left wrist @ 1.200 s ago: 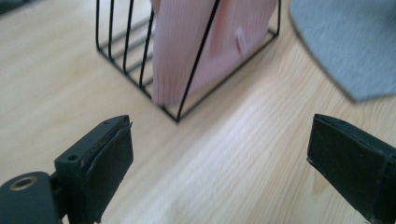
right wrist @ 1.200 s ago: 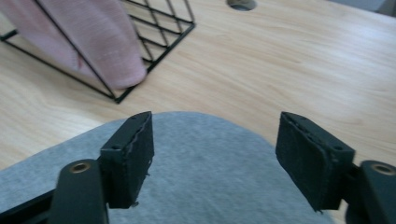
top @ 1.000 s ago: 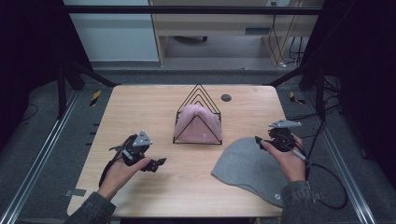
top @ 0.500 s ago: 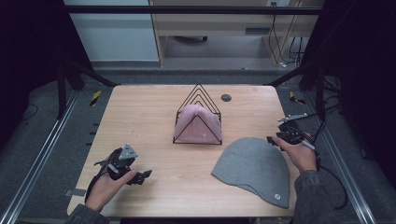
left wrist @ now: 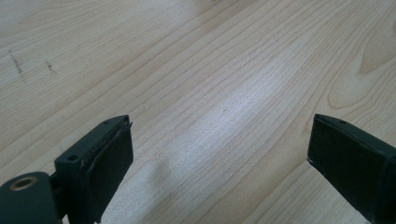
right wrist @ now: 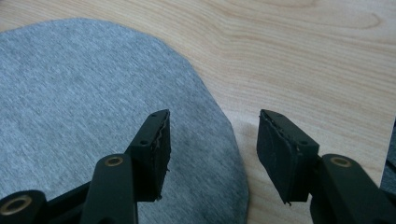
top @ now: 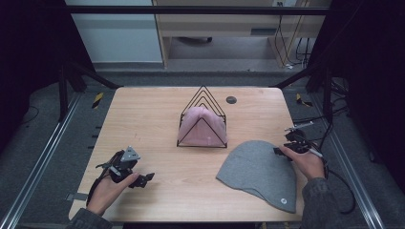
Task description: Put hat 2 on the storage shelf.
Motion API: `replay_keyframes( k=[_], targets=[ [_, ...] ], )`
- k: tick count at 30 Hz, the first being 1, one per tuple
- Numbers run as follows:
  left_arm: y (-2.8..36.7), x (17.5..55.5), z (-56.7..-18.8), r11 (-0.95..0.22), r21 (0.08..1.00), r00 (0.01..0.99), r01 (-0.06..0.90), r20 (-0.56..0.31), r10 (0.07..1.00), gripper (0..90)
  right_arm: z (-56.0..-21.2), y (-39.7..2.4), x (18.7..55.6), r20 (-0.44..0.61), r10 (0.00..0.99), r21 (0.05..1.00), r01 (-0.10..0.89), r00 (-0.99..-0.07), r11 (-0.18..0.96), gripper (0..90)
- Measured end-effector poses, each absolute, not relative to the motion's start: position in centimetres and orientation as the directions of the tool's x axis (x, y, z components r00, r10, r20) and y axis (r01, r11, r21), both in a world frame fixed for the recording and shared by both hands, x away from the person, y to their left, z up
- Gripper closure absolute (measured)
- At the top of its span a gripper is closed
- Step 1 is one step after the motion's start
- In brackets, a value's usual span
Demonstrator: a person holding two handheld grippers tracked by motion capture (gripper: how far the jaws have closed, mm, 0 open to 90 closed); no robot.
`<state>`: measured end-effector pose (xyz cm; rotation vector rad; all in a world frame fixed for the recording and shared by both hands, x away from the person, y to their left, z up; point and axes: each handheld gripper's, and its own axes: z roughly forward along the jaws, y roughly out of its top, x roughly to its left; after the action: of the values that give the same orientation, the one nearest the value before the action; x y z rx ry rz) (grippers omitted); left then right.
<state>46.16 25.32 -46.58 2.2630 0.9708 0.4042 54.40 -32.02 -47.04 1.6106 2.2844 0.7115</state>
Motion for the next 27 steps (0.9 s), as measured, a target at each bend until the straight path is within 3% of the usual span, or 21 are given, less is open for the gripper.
replay_keyframes(
  k=[16,22,27],
  targets=[
    [25.5,46.2,-46.8,-0.532,0.647,0.680,0.546,0.028,0.733,7.5,-47.8,-31.3,54.1,0.062,0.920,0.496,0.812,-0.388,0.309,48.4],
    [25.5,46.3,-46.8,-0.534,0.641,0.678,0.550,0.031,0.735,7.6,-47.8,-31.1,53.7,0.055,0.908,0.500,0.799,-0.416,0.335,60.3],
    [25.6,46.3,-46.9,-0.528,0.640,0.672,0.558,0.024,0.740,7.7,-47.8,-31.0,53.4,0.065,0.890,0.518,0.778,-0.451,0.356,81.9]
  ],
)
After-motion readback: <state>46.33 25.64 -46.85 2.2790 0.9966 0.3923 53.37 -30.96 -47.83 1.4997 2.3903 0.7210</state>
